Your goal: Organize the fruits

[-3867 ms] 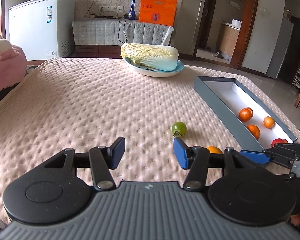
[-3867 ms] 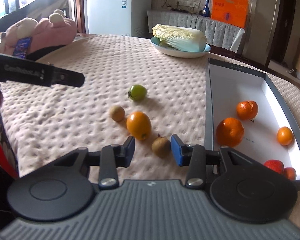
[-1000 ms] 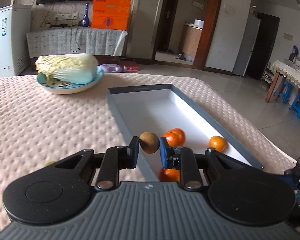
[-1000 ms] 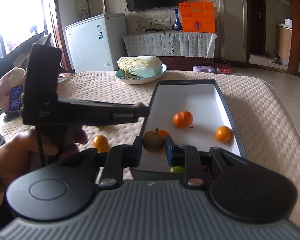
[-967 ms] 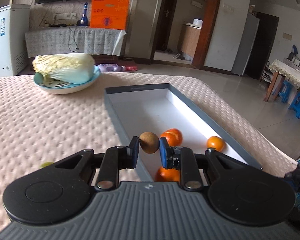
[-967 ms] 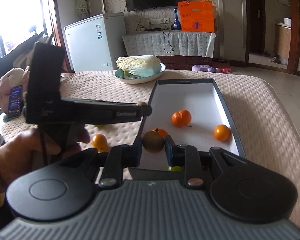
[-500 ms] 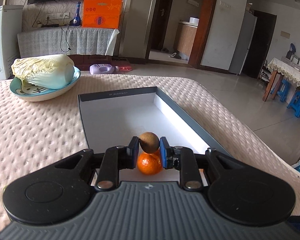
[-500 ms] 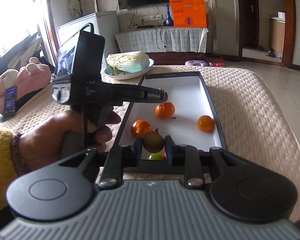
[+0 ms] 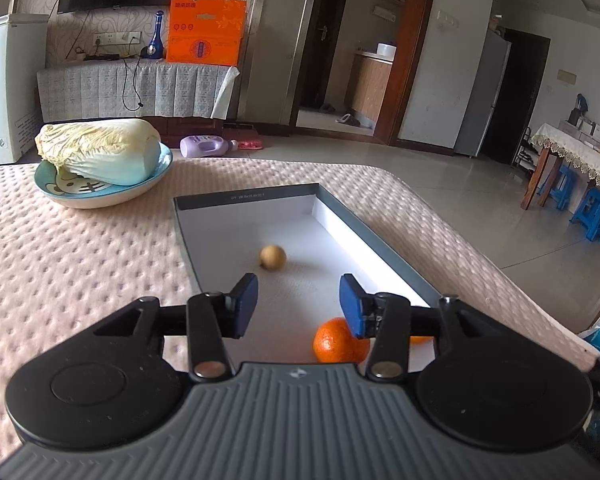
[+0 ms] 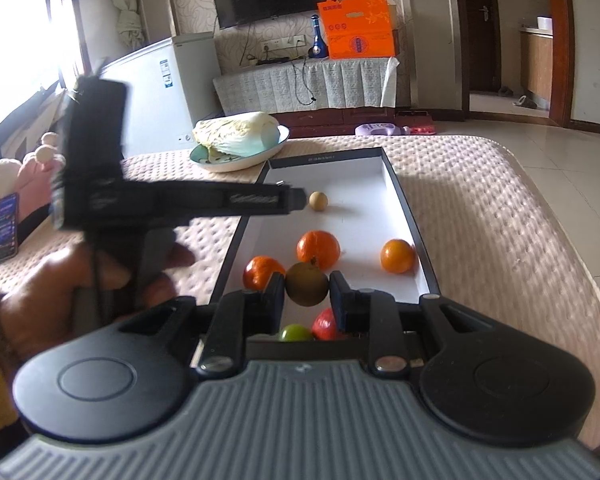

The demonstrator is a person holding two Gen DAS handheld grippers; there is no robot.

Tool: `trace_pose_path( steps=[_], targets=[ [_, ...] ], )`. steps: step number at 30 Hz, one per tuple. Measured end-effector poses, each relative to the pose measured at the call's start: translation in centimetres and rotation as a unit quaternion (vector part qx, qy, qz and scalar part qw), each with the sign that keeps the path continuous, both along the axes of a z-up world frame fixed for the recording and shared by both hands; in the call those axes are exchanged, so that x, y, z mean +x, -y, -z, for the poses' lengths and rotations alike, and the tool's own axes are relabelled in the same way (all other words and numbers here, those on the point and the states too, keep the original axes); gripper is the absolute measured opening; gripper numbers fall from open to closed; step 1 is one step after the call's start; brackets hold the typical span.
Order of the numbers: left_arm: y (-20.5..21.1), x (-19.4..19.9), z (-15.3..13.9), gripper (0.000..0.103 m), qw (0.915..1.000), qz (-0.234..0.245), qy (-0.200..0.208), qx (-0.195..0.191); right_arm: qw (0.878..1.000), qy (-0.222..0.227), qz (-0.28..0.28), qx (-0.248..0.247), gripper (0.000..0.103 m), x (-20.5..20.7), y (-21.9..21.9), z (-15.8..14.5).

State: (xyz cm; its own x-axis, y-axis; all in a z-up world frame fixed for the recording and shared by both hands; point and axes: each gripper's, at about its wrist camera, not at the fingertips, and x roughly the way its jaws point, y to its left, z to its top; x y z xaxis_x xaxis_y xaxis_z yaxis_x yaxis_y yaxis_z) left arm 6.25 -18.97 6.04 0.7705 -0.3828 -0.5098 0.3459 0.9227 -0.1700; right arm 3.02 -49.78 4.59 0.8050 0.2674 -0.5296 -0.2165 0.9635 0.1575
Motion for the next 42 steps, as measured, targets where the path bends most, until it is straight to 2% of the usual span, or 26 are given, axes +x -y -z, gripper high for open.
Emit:
trace_pose_path(
  steps=[8,15,22,30,37,39,42],
  targets=[
    [-2.4,-4.0,-1.4,0.051,0.9997,0.006,0.006,0.023,1.0,0.009,0.015,0.008,0.027,1.4,-0.7,0.0],
    [-6.9,-8.4,-3.0,0.051,0.9998,-0.013,-0.008,0.009,1.0,0.007,0.014,0.009,0.028,2.6,-1.5,0.5],
    [-11.2,-12.8,-3.2,0.051,0.9993,-0.032,-0.01,0.016,1.0,0.002,0.021,0.003,0.027,4.2,-2.8,1.3],
    [-15.1,-12.7,-1.9,0.052,0.9979,-0.054,-0.019,0.032,0.999,0.004,0.048,0.008,0.028,5.0,-3.1,1.5],
    [-16.2,-11.8,-1.1,0.052,0.9971,-0.062,-0.029,0.034,0.998,-0.009,0.056,-0.019,0.029,5.4,-3.9,2.1],
    [-16.4,-11.6,-1.1,0.054,0.997,-0.065,-0.029,0.031,0.998,-0.002,0.062,-0.025,0.037,5.3,-3.9,2.0],
    [-16.7,-11.4,-0.9,0.058,0.9965,-0.072,-0.031,0.029,0.997,0.002,0.071,-0.024,0.037,5.3,-3.6,1.9]
  ],
)
